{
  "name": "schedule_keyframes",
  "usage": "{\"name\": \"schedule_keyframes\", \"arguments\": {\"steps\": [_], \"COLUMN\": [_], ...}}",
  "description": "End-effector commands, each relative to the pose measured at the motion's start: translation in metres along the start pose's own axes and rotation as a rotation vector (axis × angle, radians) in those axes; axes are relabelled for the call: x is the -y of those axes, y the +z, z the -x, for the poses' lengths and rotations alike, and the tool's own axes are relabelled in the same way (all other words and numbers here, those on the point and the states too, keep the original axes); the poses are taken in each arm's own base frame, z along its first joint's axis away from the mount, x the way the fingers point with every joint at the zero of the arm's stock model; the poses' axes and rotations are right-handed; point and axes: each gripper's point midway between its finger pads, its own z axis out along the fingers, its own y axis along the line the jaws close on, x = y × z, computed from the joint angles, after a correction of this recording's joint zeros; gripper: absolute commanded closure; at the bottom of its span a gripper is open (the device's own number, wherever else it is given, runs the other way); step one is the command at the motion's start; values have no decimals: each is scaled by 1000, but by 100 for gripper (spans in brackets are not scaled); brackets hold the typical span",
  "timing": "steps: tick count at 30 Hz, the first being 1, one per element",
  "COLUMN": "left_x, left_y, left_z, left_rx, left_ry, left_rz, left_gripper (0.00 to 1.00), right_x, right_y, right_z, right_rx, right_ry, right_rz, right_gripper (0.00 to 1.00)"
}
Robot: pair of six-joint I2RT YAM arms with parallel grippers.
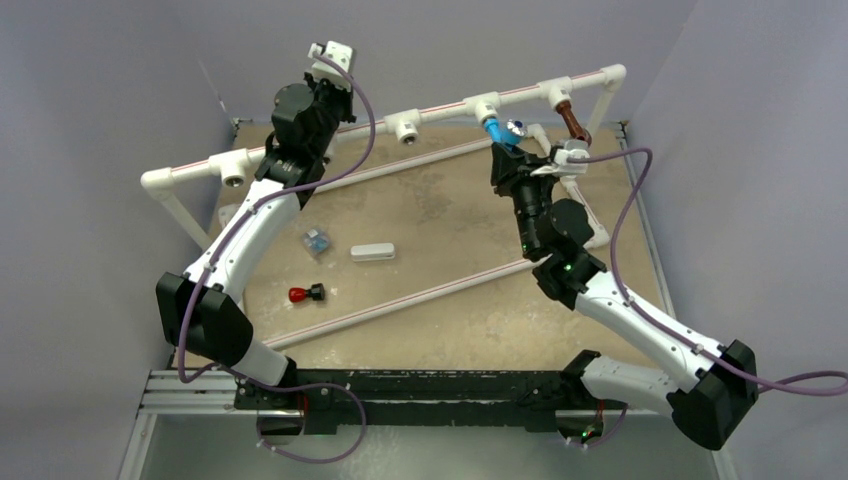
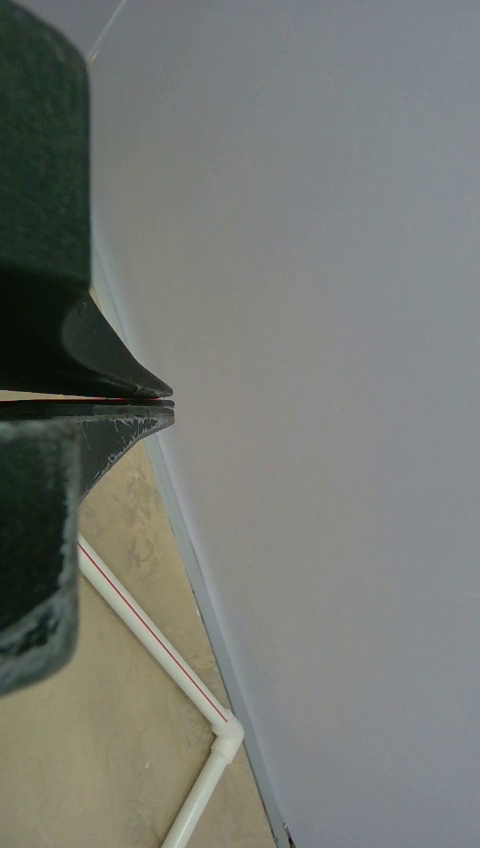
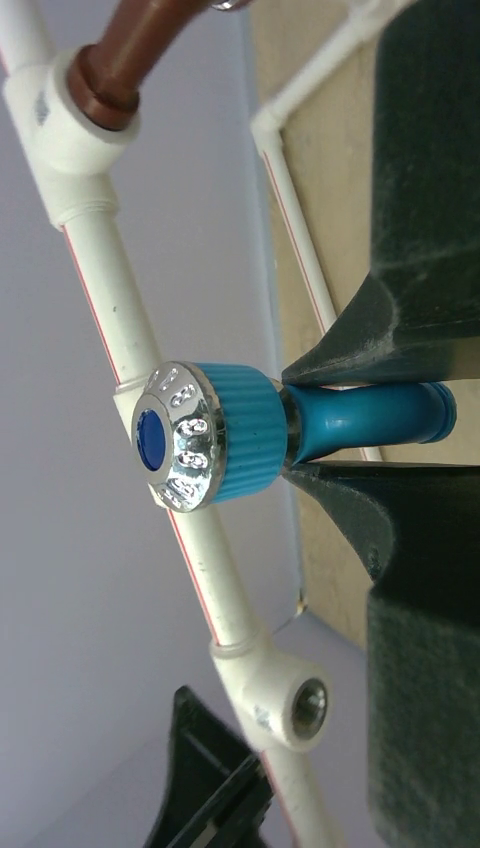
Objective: Install the water faucets
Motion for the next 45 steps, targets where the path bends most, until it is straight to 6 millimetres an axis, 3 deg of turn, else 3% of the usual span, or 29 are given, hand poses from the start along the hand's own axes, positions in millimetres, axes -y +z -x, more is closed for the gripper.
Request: {"name": "schedule_keyframes", "arguments": {"steps": [1, 10, 20, 32, 37, 45], "left_x": [12, 12, 12, 13, 12, 13], "left_y": [-1, -3, -4, -1, 1, 2], "left_z": [-66, -62, -59, -66, -71, -73], "left_rx": [-183, -174, -168, -188, -200, -204], "left_ry": [19, 16, 12, 15, 22, 21], "left_rz": [-43, -41, -44, -43, -37, -38], "left_gripper": [100, 100, 100, 100, 100, 100], "right_x": [-24, -23, -32, -13, -8, 11], "right_y": [-2, 9, 14, -4, -11, -25], "right_z": [34, 29, 27, 28, 27, 36], "right_rx": [55, -27, -62, -46, -87, -85], "right_ry": [466, 872, 1030, 822, 659, 371], "right_rz": [32, 70, 90, 55, 38, 6], "right_gripper": [100, 100, 100, 43, 34, 31]}}
